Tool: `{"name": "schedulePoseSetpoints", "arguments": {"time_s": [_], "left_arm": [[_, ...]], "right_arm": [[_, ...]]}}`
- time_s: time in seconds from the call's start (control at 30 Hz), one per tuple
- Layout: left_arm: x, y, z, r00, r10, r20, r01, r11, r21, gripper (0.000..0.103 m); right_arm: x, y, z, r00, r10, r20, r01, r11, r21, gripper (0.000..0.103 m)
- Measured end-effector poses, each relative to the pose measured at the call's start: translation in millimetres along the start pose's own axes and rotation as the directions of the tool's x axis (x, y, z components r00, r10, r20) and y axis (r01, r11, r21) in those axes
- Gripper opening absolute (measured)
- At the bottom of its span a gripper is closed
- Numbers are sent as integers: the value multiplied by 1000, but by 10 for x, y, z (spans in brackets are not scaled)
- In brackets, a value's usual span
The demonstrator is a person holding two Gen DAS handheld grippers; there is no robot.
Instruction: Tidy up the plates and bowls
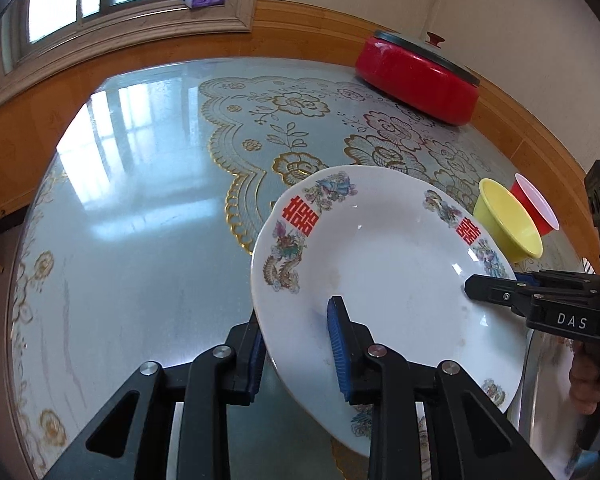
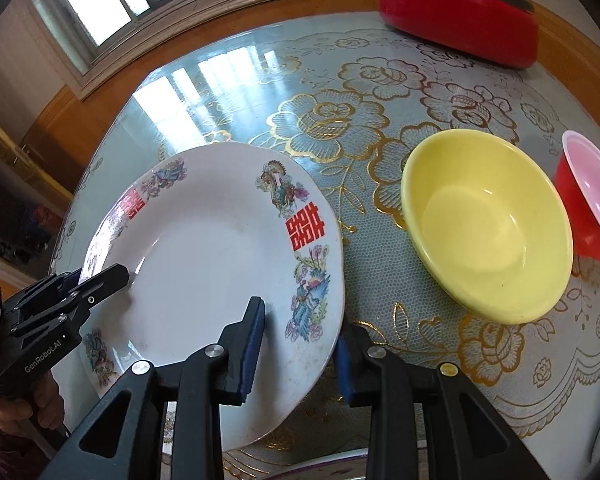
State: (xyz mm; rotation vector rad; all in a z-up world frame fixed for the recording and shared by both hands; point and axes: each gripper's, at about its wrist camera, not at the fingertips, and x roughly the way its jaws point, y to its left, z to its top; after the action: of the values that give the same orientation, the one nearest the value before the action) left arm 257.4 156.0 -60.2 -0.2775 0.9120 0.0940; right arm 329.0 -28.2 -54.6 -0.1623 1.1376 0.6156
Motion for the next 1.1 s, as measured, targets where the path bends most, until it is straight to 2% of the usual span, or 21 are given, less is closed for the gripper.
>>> {"name": "schedulePoseSetpoints", "arguments": {"time_s": [0.13,0.67,1.1], "left_arm": [[-124,-28,-94,999,36,31,-35,999,-21,29],[-305,-60,-247,995,63,73,-59,997,-57,30],[-362,-79,-295,995,58,84,-54,997,-51,30]], "right_arm": [[-54,76,-19,1000,12,15,-11,999,-49,31],[-189,169,-113,999,40,35,-34,985,-166,30],[-281,185,-217,999,31,39,-24,984,-174,30]]}}
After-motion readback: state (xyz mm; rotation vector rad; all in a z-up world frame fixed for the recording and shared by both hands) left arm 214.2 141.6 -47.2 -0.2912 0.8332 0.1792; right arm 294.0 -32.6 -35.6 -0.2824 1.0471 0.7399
